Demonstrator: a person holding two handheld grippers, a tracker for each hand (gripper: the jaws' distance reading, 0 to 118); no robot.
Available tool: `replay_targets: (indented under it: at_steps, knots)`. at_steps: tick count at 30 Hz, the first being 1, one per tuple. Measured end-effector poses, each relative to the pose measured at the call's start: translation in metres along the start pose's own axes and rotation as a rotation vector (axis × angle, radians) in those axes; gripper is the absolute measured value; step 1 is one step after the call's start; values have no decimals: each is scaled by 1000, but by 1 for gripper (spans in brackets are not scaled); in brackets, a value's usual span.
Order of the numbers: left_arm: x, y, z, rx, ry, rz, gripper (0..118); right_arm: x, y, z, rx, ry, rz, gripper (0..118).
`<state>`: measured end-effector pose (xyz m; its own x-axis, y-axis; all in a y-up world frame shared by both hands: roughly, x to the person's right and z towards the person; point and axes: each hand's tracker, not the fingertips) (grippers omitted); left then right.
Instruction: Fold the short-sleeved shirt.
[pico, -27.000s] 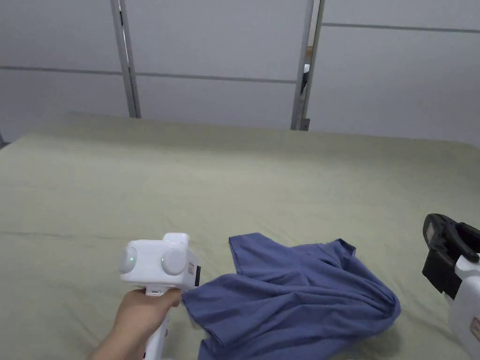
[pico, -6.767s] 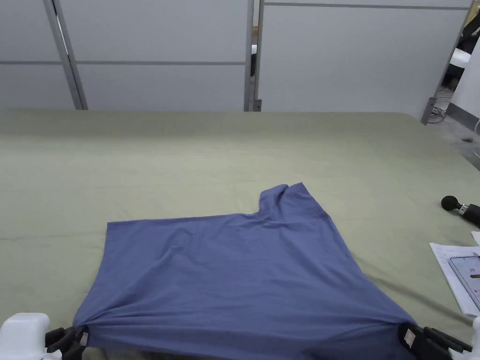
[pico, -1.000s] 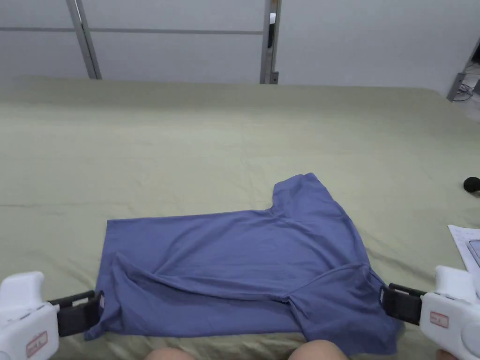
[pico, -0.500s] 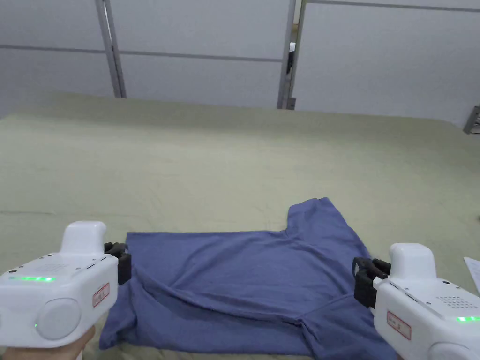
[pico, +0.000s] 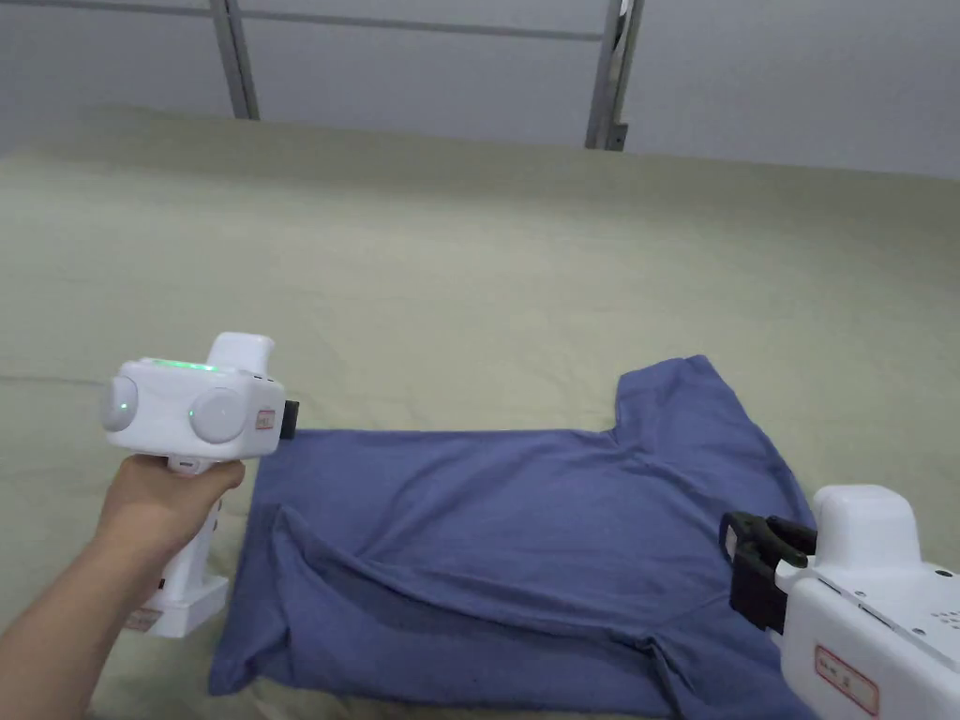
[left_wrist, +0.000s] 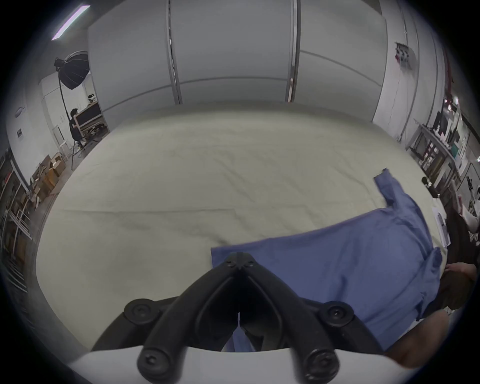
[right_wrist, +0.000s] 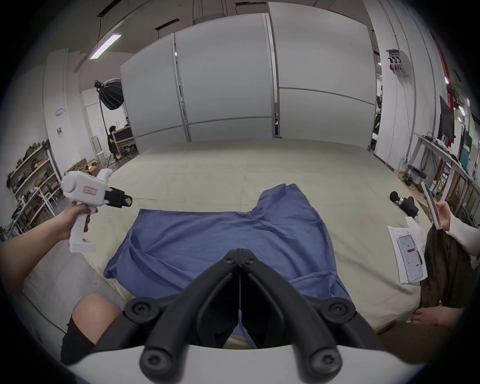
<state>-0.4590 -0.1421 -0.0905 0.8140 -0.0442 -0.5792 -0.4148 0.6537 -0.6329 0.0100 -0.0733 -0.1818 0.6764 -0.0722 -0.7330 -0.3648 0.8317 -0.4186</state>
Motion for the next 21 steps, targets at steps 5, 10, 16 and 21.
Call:
replay_targets:
  at_steps: [5, 10, 16, 21]
  knots:
    - [-1, 14, -57, -117, -4, 121, 111, -11, 6, -30, -37, 26, -20, 3]
    - [2, 11, -71, -179, -3, 69, 118, -22, 7, -51, -78, 49, -1, 3]
    - [0, 1, -86, -162, 11, 47, 118, -24, 4, -65, -110, 47, -3, 3]
    - [12, 3, -65, -101, -79, -59, 4, -22, 1, -70, -126, 36, -16, 3]
